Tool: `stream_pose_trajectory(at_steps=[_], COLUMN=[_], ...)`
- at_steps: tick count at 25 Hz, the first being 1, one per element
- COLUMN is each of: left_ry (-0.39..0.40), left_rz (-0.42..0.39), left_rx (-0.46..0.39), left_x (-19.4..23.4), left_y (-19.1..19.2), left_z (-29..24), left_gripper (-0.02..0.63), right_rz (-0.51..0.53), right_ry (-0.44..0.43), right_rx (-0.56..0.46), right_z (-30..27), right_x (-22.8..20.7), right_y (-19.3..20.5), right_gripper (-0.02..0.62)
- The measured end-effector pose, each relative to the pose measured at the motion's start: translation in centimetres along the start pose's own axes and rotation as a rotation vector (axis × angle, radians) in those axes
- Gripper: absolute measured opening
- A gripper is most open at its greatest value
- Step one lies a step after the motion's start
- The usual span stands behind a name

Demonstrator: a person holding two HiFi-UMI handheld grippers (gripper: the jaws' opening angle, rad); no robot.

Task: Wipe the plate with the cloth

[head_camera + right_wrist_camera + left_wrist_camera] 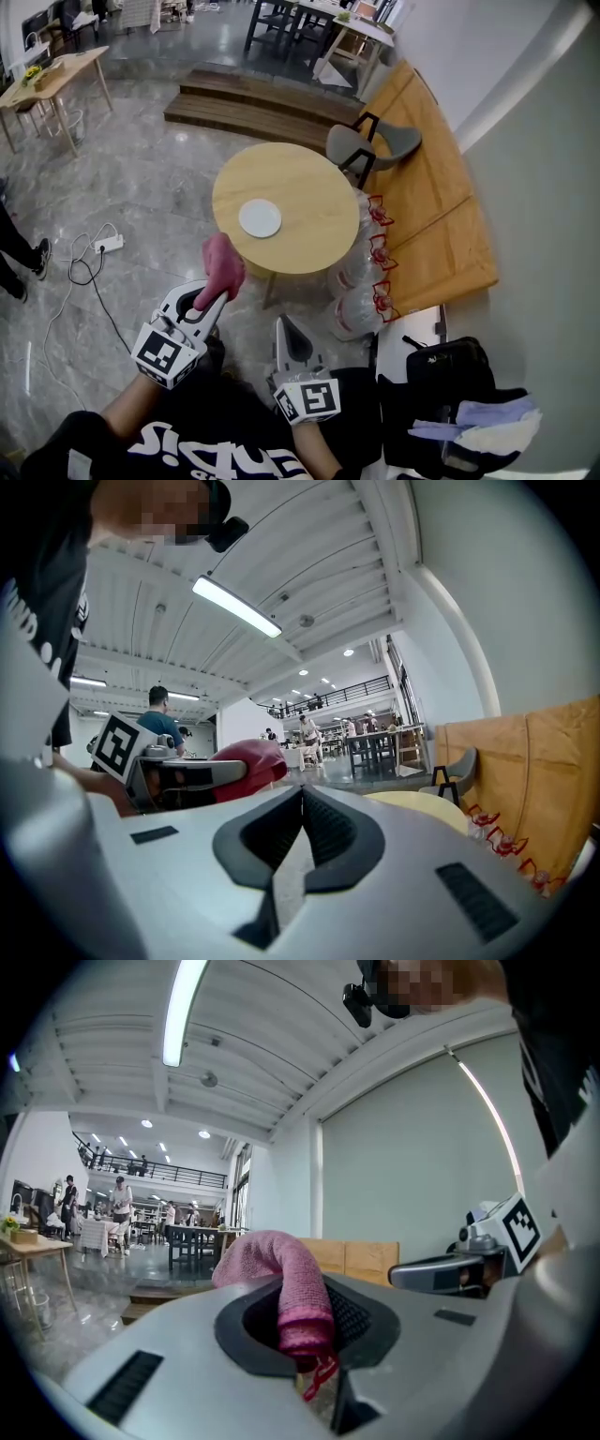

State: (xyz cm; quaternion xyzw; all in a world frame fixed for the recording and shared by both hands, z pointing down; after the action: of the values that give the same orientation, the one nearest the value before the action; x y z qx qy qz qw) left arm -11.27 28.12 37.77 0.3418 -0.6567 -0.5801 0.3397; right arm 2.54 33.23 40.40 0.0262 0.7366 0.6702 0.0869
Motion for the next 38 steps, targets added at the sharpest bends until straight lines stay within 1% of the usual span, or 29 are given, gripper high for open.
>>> stream_pose_trajectory(at_steps=[5, 8, 12, 15, 18, 22, 30, 35, 38], left_ry=[0.037, 0.039, 0.044, 0.042, 0.039, 0.040, 0.096, 0.127, 0.129], left_rz=[-0.017, -0.016, -0.019, -0.013, 0.007, 0.028, 0.029, 0.030, 0.044], left_rx=[-0.024, -0.023, -0.024, -0.021, -0.013, 0.004, 0.008, 0.017, 0.033], left_x=[0.6, 1.4, 3.2, 4.9, 6.6, 9.2, 15.0, 18.4, 20.3], left_y=[0.8, 0.6, 0.9, 1.0, 1.0, 0.4, 0.4, 0.5, 0.6], left_z=[-1.9, -3.2, -4.7, -5.8, -6.8, -8.4, -11.8, -14.1, -14.9], left_gripper=[0.052, 0.052, 0.052, 0.052, 0.052, 0.052, 0.052, 0.052, 0.052], right_rz=[-0.004, 0.003, -0.016, -0.005, -0.027, -0.009, -0.008, -0.011, -0.017], right_ry=[0.012, 0.012, 0.020, 0.015, 0.024, 0.022, 0.044, 0.065, 0.083], right_rx=[0.012, 0.009, 0.020, 0.029, 0.053, 0.060, 0.060, 0.065, 0.074], right_z=[-1.2, -2.5, -4.6, -6.2, -8.0, -11.1, -17.6, -21.3, -23.3], right_x=[-1.6, -2.4, -3.1, -3.4, -3.7, -4.2, -4.1, -4.5, -4.8], right_y=[0.3, 0.2, 0.4, 0.4, 0.9, 0.6, -1.2, -1.4, -1.0], right_gripper=[0.021, 0.021, 0.021, 0.021, 0.021, 0.021, 0.021, 0.021, 0.021])
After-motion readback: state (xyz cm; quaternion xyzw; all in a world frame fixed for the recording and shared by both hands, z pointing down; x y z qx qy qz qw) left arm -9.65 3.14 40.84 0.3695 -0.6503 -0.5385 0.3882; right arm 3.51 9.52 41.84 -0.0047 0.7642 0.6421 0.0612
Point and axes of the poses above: the fingertips, and each gripper's own axes: z backward along the fingers, x to its left, y out of its underside, the point moved 3 cm from there along z, backward along the fingers, and after that the axes turned 15 degrees about y, right-handed, at the moved point
